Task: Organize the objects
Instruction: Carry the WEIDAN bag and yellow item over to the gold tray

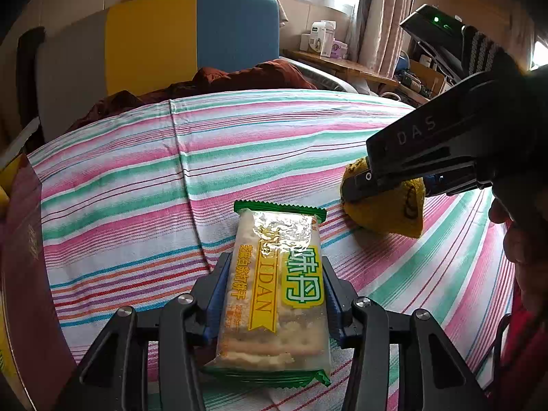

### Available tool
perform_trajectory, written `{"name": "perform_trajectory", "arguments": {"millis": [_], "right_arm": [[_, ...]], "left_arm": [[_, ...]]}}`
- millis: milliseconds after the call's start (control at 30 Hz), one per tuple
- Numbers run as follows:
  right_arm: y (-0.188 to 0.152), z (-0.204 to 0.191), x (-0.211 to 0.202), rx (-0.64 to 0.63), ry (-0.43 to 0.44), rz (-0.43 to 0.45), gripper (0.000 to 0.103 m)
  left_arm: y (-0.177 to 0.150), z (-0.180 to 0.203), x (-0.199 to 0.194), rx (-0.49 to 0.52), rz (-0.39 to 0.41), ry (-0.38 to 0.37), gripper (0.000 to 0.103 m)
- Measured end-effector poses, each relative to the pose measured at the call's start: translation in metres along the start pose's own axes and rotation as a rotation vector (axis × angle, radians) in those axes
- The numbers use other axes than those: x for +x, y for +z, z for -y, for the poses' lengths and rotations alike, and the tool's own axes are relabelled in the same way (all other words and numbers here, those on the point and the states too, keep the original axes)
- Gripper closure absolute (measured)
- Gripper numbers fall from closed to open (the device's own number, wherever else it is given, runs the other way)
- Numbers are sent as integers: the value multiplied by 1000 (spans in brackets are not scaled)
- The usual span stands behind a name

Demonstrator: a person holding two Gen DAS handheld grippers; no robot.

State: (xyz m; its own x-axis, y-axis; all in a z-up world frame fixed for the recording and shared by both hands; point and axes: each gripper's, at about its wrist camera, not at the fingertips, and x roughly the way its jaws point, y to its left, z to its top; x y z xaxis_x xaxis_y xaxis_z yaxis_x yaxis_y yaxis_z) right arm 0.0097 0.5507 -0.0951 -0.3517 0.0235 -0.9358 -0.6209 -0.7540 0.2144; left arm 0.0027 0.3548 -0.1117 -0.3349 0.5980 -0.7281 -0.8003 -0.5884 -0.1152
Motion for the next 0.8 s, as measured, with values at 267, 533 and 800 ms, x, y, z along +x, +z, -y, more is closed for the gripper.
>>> {"name": "perform_trajectory", "arguments": {"millis": [267,533,800], "right_arm": [[-1,-8,-1,-39,16,11,62],[-8,-8,-7,-66,29,17,62],[-9,-8,-8,-82,39,12,62]], "left_arm": [[2,1,2,10,0,11,55],[3,4,1,29,0,36,55],[-1,8,-2,51,-1,66,55]]}}
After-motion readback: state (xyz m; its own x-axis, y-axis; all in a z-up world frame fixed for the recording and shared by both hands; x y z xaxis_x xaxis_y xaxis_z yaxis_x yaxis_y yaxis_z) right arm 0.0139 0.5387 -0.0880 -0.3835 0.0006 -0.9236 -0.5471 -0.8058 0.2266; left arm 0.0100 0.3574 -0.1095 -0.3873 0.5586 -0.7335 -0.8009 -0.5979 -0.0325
